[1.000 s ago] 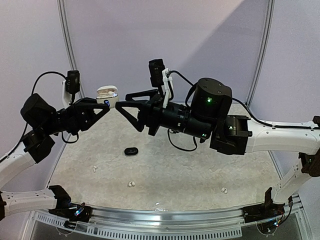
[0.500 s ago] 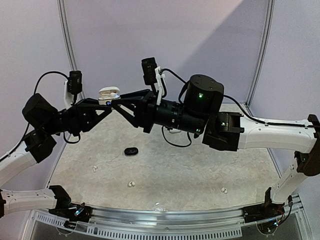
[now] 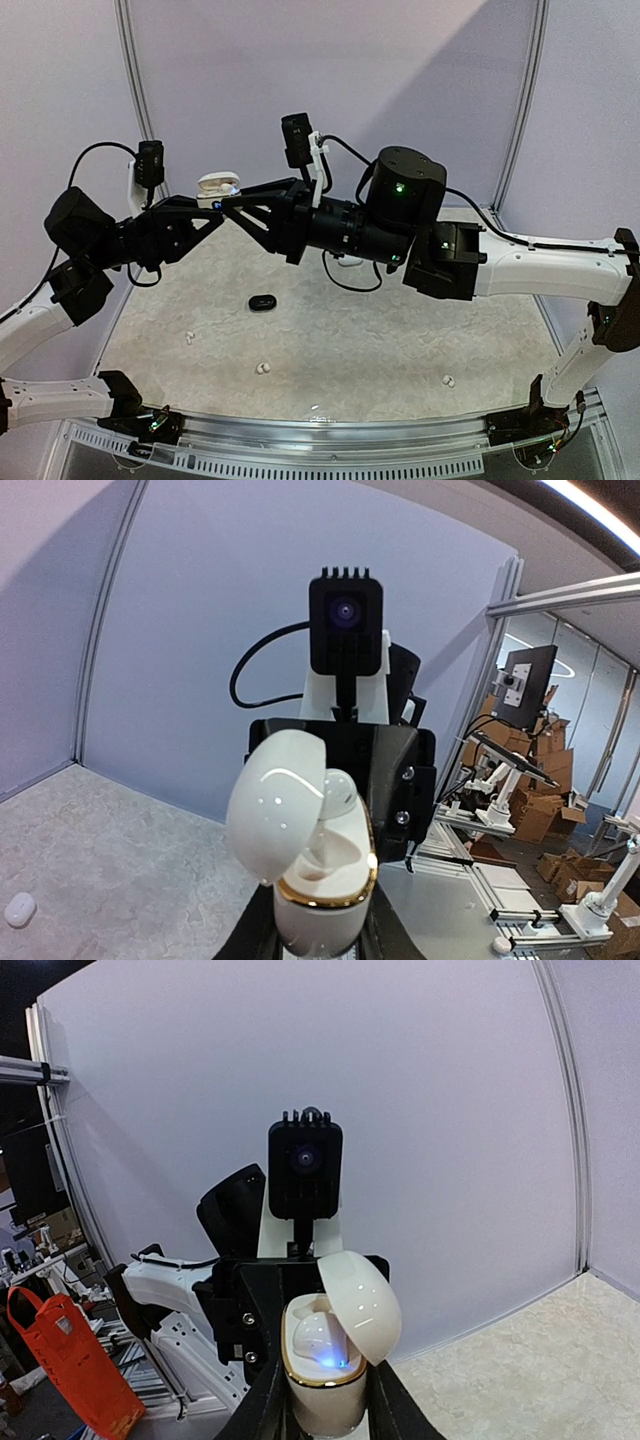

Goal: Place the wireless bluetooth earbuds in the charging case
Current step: Pass from the left arm to the right, then pick up the left earbud from the center of the board.

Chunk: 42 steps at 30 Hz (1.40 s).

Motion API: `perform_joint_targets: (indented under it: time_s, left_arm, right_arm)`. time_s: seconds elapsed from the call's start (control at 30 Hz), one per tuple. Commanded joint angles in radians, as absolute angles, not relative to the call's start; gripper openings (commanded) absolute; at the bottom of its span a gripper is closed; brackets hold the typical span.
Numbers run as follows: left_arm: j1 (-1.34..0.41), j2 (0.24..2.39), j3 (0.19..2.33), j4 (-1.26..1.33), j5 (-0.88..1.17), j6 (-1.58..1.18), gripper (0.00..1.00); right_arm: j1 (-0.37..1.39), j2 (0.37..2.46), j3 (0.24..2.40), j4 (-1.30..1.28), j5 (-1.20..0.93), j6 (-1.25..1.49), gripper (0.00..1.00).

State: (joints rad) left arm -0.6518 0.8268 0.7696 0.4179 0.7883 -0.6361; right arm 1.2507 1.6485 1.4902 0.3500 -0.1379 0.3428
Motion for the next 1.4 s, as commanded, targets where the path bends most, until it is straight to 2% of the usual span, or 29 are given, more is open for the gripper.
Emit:
perform_joint_targets:
  time_s: [0.0,0.17,0.47,0.6,0.73,0.77,1.07,1.2,1.37]
  left_arm:
    - [-0.677,0.834,0.792,0.445,0.782,-0.624,0.00]
    - [-0.678,0.834,0.789,0.446,0.781,-0.625,0.00]
    - [-0.680,0.832,0.780,0.444,0.774,-0.628,0.00]
    - [-0.680,0.825,0.765,0.424,0.747,-0.631,0.00]
    - [-0.680,0.810,0.748,0.377,0.730,-0.615,0.33]
    - [-0.680,0.806,0.745,0.367,0.730,-0.605,0.39]
    - [-0.677,0.777,0.764,0.235,0.739,-0.493,0.75]
    - [-0.668,0.729,0.792,0.026,0.676,-0.362,0.84]
    - [-0.607,0.705,0.843,-0.297,0.515,-0.328,0.83]
  right_arm:
    - [1.246,1.677,1.517,0.321,-0.132,0.371,0.29]
    - [1.247,1.675,1.517,0.316,-0.130,0.373,0.28]
    - [1.246,1.671,1.511,0.321,-0.151,0.373,0.02]
    - [1.246,1.663,1.496,0.328,-0.146,0.364,0.00]
    - [1.239,1.630,1.438,0.381,-0.131,0.365,0.00]
    - [1.236,1.617,1.423,0.389,-0.126,0.369,0.00]
    - [1.230,1.536,1.355,0.348,-0.086,0.349,0.00]
    - [1.226,1.493,1.320,0.328,-0.049,0.340,0.00]
    - [1.219,1.438,1.248,0.298,0.069,0.330,0.00]
